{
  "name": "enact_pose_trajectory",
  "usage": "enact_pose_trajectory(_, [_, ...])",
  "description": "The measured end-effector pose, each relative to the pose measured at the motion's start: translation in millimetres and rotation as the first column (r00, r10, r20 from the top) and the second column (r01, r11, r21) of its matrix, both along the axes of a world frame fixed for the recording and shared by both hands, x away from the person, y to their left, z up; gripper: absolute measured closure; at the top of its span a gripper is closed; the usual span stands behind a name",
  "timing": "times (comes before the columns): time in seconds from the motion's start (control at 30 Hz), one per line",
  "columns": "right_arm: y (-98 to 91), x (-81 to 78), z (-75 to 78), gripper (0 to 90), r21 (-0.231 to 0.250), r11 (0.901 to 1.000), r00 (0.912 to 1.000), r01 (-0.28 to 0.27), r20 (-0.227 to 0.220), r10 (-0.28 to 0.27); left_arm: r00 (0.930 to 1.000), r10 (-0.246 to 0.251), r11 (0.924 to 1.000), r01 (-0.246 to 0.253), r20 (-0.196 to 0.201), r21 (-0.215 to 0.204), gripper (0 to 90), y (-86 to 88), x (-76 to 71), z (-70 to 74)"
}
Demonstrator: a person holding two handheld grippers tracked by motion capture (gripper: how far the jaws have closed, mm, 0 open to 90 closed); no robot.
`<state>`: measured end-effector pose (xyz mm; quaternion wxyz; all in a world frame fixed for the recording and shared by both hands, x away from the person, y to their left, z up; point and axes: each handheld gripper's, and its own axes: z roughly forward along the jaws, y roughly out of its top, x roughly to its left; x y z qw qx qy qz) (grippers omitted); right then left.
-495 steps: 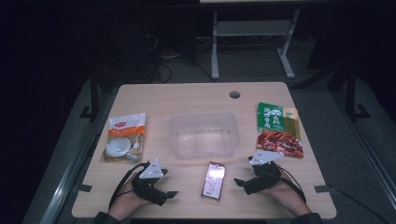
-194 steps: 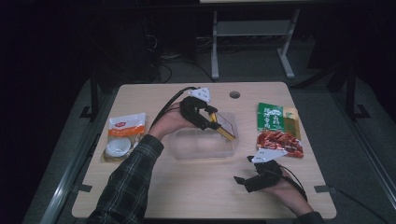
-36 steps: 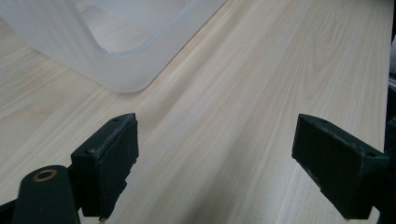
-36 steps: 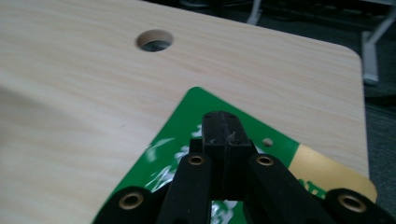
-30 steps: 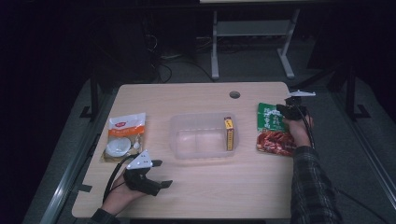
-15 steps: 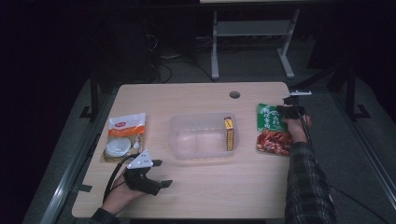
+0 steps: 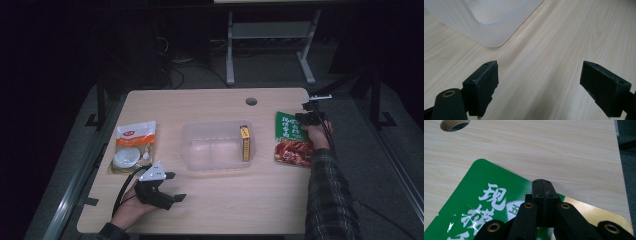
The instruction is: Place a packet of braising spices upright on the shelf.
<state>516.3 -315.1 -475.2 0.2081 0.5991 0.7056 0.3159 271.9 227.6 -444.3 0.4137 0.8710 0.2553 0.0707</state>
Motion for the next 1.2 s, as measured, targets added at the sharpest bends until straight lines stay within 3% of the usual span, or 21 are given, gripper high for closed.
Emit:
enact_pose_trajectory(0.27, [0.5,-0.8,1.9,90.0,-0.022,0.9996,0.9998,-0.016,-0.013,0.015,1.0,0.0,1.0,0.0,0.0,0.0,14.6,0.4,-0.7,-0.1])
enact_pose_trajectory(0.53, [4.4,-18.0,5.3,90.0,-0.07,0.9951,0.997,-0.07,-0.038,0.068,0.9999,-0.011,0.9999,0.011,-0.003,-0.001,14.6,0.6,-0.4,-0.2])
enact_pose_trajectory(1.2, [7.1,-88.0,11.2,90.0,-0.154,0.9802,0.9902,-0.125,-0.082,0.113,0.9981,-0.059,0.9981,0.059,0.019,0.015,14.9,-8.3,-6.4,4.0])
